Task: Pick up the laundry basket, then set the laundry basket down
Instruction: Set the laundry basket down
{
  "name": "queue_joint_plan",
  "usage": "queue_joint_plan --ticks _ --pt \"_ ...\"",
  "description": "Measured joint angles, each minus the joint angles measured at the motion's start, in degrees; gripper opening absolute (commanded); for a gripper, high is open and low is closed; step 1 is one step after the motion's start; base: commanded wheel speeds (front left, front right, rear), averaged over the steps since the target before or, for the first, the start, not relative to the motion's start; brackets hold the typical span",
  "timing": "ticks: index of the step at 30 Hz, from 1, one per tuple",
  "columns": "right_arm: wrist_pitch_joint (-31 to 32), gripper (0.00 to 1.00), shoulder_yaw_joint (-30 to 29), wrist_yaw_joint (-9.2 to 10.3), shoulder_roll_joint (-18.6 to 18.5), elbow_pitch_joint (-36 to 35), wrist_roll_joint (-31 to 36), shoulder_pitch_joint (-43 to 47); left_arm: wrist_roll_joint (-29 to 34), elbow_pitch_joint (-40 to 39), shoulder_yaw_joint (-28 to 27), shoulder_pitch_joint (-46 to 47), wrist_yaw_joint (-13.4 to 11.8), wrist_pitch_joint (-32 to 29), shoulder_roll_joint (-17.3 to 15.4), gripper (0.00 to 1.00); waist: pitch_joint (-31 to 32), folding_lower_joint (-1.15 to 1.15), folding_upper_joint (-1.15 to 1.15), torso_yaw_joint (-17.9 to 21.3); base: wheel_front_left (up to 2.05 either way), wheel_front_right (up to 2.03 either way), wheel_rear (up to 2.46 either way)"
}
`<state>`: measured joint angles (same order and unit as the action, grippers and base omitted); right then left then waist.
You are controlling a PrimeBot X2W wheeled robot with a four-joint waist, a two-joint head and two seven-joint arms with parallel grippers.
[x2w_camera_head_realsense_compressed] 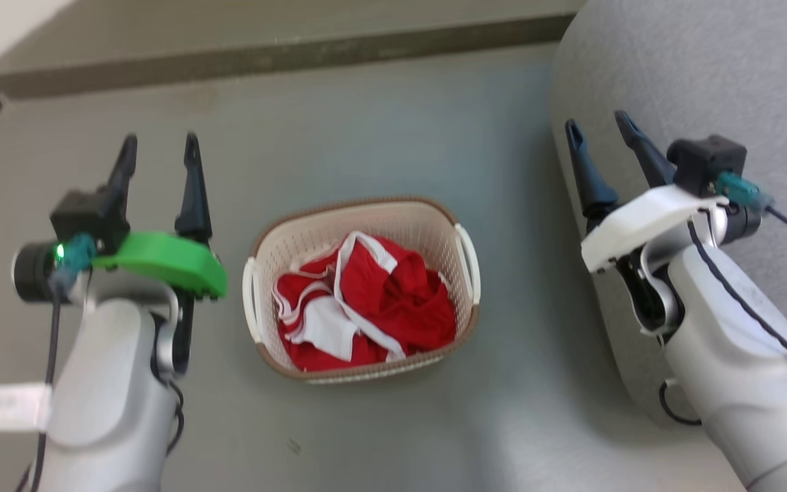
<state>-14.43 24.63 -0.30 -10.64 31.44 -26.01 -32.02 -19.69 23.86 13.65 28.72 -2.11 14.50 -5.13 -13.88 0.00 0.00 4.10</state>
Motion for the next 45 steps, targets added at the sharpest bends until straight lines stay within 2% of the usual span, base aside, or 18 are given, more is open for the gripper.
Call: queue_joint_plan --ticks 13,23,45 --pt "0.00 1.00 -1.70 2.91 -0.04 -7.45 3.09 10.05 2.02 -8.12 -0.09 -12.33 -1.22 0.01 0.12 1.00 8.35 0.00 0.00 0.50 0.00 0.00 0.00" --pt "0.01 1.00 -2.33 3.89 -0.22 -9.10 3.35 19.77 2.40 -11.34 1.18 -23.18 -2.02 0.01 0.20 1.00 13.36 0.00 0.00 0.97 0.00 0.00 0.00" --pt "0.01 1.00 -3.93 5.02 -0.48 -13.86 4.39 27.60 2.37 -16.60 0.02 -33.57 -3.31 0.01 0.45 1.00 15.35 0.00 0.00 0.97 0.00 0.00 0.00"
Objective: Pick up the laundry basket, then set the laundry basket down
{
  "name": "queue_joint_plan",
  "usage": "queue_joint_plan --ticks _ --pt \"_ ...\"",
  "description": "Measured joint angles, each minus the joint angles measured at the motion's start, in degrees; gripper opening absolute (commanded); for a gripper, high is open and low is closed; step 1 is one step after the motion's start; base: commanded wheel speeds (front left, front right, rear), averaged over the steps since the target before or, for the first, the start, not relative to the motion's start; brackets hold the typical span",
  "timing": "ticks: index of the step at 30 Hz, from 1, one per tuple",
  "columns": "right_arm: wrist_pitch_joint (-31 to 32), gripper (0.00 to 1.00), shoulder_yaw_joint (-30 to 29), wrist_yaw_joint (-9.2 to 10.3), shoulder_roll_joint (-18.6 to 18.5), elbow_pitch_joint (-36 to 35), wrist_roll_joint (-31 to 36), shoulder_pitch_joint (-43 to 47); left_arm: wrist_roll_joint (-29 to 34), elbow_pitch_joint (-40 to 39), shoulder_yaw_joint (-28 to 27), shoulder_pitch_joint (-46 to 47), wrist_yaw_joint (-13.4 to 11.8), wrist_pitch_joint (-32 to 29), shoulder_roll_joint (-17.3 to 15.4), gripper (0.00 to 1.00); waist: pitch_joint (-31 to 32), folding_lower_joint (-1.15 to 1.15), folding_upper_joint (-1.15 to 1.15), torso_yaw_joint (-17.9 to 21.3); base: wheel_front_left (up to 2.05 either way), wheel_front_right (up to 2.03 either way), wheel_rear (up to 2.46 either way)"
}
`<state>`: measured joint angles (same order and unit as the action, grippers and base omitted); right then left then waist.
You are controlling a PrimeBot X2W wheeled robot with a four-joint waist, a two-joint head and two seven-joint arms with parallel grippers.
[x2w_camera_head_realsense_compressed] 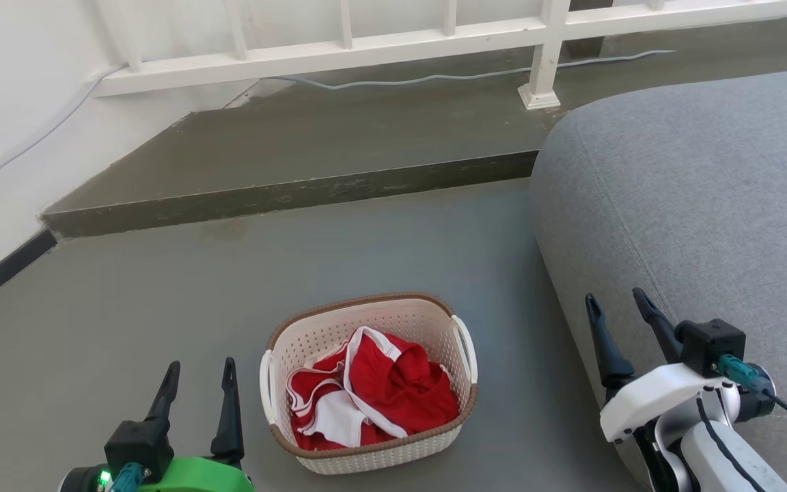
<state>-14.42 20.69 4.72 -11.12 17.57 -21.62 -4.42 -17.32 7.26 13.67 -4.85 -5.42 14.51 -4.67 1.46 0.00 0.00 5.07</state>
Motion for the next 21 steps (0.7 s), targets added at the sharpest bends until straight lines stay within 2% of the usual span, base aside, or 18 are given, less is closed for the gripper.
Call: queue_joint_plan --ticks 16,17,21 --pt "0.00 1.00 -0.32 0.54 -0.25 -1.98 0.49 1.85 0.01 -2.31 -0.19 -1.85 -0.23 -0.12 0.01 1.00 0.10 0.00 0.00 -0.43 0.00 0.00 0.00" --pt "0.00 0.00 -0.27 0.51 -0.16 -1.79 0.49 1.99 0.01 -2.02 -0.15 -1.94 -0.23 -0.18 0.07 0.00 0.11 0.00 0.00 -0.44 0.00 0.00 0.00" --pt "0.12 0.00 0.24 0.43 0.88 0.13 0.44 4.20 -0.07 0.13 0.03 -2.63 -0.22 -0.36 0.40 0.00 0.10 0.00 0.00 -0.45 0.00 0.00 0.00"
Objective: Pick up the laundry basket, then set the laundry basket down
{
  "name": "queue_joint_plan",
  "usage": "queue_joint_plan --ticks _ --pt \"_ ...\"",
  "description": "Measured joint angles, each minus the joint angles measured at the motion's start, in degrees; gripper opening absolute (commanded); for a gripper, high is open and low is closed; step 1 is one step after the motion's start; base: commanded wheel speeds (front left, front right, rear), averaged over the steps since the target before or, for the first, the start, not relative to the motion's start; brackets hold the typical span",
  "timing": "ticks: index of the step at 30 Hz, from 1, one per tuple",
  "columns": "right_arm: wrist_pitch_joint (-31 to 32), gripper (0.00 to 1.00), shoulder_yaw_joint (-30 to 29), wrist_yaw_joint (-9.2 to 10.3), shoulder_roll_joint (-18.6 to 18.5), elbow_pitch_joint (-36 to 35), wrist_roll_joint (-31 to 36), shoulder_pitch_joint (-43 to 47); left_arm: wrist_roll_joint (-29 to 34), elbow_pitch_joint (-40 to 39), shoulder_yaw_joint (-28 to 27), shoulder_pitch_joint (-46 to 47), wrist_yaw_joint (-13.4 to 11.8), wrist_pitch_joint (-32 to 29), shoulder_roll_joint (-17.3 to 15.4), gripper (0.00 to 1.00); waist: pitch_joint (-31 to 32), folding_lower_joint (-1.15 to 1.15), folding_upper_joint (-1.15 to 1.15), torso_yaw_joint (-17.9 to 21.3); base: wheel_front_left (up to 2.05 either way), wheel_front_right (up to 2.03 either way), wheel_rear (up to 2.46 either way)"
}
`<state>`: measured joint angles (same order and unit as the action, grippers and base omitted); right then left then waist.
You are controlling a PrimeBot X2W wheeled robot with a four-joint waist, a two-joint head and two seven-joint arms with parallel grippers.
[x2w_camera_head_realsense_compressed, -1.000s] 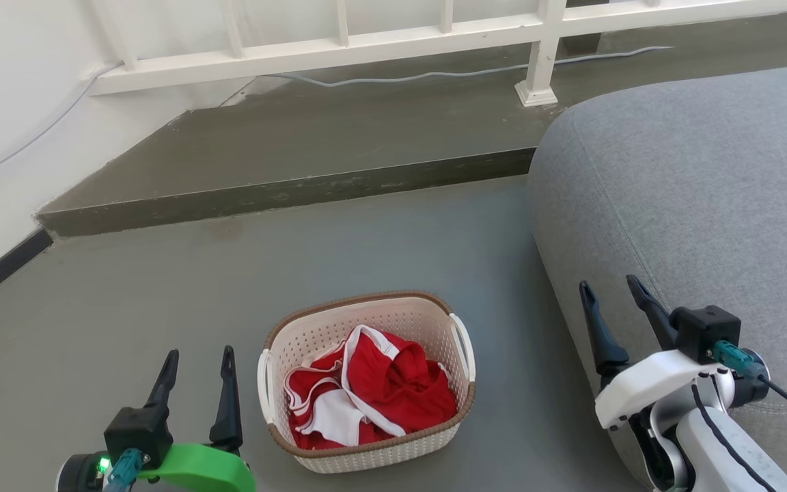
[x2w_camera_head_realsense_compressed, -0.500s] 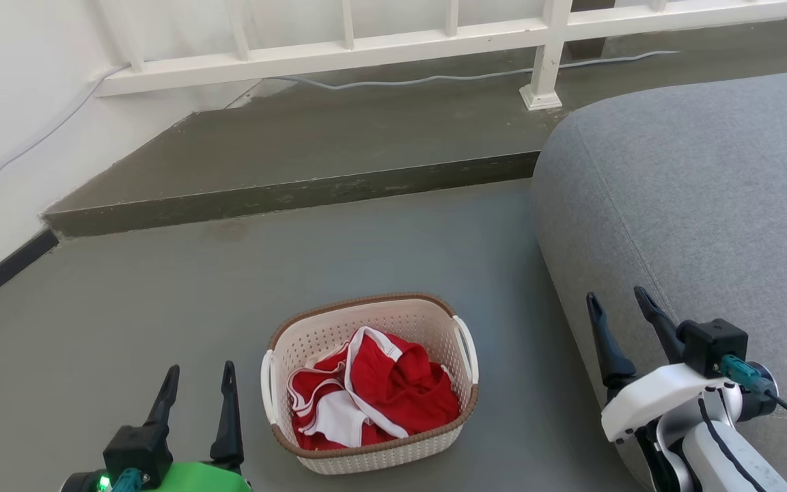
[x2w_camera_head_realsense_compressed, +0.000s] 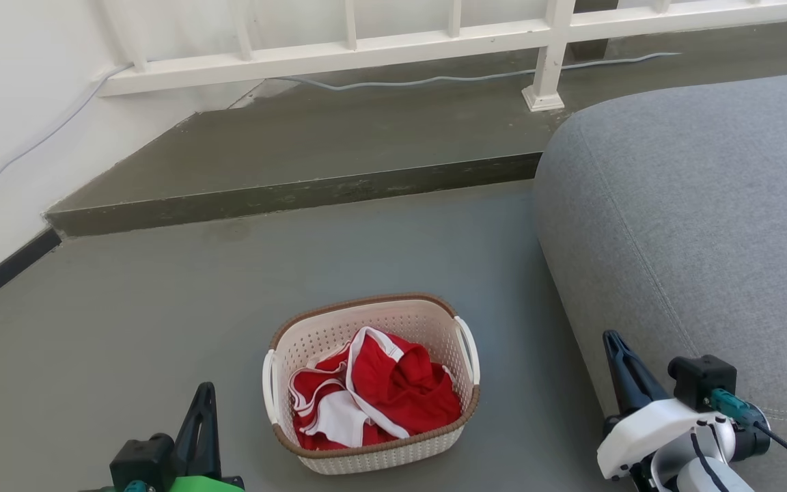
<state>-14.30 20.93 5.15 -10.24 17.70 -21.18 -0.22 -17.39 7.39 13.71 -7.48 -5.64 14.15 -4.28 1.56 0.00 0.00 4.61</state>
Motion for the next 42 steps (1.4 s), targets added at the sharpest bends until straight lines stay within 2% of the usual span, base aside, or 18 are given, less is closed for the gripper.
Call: queue_joint_plan --ticks 6,15,42 --pt "0.34 0.00 -1.31 -0.57 0.45 0.00 -2.56 0.69 -2.67 -0.13 0.00 -0.20 0.37 0.00 0.03 0.00 -0.09 0.00 0.00 -0.24 0.00 0.00 0.00" --pt "2.42 0.00 -3.75 -1.69 1.23 -0.37 -11.29 0.67 -11.56 -0.48 -0.78 -0.43 1.62 -1.42 0.19 0.00 -0.31 0.00 0.00 -0.76 0.00 0.00 0.00" --pt "7.82 0.00 -11.02 -4.64 3.11 -0.74 -29.09 0.16 -31.92 1.16 -4.85 1.10 4.26 -6.55 0.12 0.00 -0.78 0.00 0.00 -1.90 0.00 0.00 0.00"
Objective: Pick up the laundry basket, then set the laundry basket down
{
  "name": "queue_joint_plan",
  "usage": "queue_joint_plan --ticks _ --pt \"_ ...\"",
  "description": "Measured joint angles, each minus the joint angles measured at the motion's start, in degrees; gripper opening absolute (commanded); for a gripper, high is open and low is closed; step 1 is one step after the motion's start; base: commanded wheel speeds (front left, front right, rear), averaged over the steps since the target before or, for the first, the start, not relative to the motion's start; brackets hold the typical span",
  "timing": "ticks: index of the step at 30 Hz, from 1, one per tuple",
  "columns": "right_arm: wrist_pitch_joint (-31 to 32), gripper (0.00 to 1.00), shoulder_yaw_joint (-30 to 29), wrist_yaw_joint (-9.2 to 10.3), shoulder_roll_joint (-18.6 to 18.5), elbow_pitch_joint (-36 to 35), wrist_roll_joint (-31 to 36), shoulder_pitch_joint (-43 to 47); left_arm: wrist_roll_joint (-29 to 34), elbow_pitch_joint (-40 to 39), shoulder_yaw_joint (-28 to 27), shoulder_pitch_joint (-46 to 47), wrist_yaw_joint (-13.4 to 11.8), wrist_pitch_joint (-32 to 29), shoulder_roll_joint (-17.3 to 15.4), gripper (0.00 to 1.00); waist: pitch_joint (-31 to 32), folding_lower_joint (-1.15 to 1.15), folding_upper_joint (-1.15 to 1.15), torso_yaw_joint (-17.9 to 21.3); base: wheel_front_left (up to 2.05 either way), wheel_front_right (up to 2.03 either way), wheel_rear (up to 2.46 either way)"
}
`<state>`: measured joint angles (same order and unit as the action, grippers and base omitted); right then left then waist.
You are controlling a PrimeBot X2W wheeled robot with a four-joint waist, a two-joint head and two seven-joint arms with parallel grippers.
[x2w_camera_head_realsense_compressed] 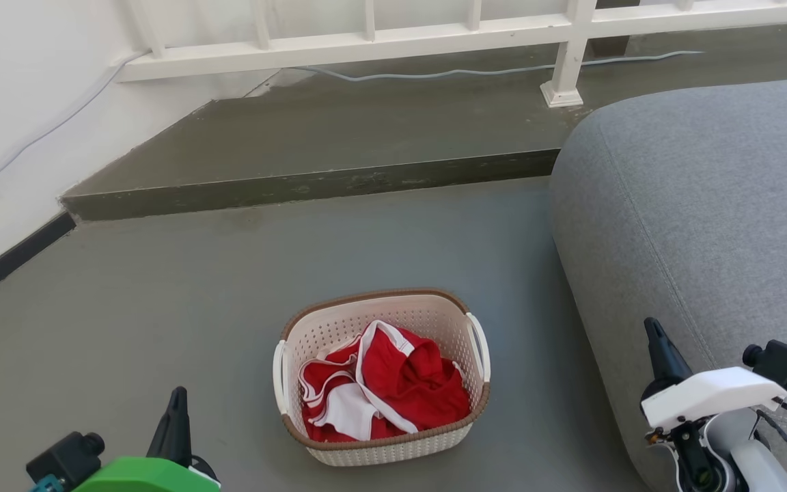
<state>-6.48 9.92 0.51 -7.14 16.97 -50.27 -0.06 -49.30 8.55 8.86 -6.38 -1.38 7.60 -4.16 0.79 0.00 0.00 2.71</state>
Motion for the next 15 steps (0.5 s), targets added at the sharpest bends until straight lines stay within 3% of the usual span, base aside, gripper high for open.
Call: queue_joint_plan --ticks 15 --pt "3.09 0.00 -4.15 -1.79 1.14 -0.11 -10.51 -0.76 -11.50 1.41 -2.22 2.08 1.90 -2.59 -0.26 0.00 -0.25 0.00 0.00 -0.68 0.00 0.00 0.00"
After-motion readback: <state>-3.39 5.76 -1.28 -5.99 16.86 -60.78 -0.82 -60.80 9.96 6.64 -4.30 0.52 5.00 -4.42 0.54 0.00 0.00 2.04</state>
